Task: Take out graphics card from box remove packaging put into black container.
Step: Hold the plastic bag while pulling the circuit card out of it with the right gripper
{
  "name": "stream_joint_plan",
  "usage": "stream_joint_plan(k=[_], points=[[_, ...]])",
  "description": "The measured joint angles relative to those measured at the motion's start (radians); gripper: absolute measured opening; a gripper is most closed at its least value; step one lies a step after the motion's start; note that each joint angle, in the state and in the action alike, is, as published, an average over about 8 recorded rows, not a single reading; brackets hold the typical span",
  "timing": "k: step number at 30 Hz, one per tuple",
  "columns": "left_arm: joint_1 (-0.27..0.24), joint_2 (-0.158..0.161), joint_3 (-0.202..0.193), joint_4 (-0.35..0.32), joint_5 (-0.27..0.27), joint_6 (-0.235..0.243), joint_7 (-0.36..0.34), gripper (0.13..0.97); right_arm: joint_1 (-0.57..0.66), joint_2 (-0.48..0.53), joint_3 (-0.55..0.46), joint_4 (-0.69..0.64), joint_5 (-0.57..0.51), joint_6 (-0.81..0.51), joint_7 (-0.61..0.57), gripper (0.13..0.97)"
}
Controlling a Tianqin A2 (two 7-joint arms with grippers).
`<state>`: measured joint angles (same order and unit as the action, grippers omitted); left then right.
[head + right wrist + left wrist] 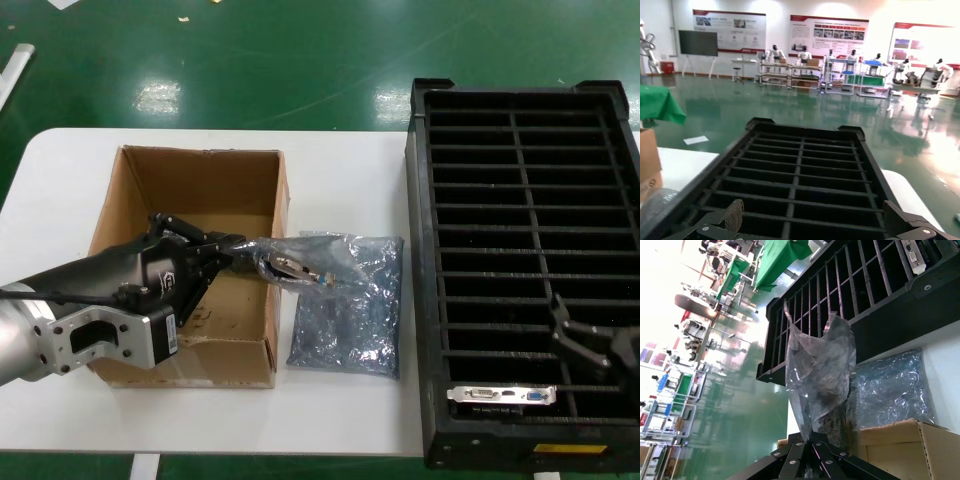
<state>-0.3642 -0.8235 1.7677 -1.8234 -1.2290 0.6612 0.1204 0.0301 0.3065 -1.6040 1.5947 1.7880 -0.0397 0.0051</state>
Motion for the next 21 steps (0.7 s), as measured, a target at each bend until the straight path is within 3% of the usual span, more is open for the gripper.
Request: stream_joint_plan(k=[9, 21], points=[[0.0, 0.0, 0.0, 0.0, 0.0, 0.0, 0.0, 0.138, 0.067, 0.0, -0.042, 0.053, 0.009, -0.093, -0.008, 0.966], [0.0, 0.0, 0.0, 0.0, 0.0, 0.0, 0.0, 0.138, 0.131, 0.094, -0.17, 0.118, -0.03, -0.189, 0.043, 0.901]])
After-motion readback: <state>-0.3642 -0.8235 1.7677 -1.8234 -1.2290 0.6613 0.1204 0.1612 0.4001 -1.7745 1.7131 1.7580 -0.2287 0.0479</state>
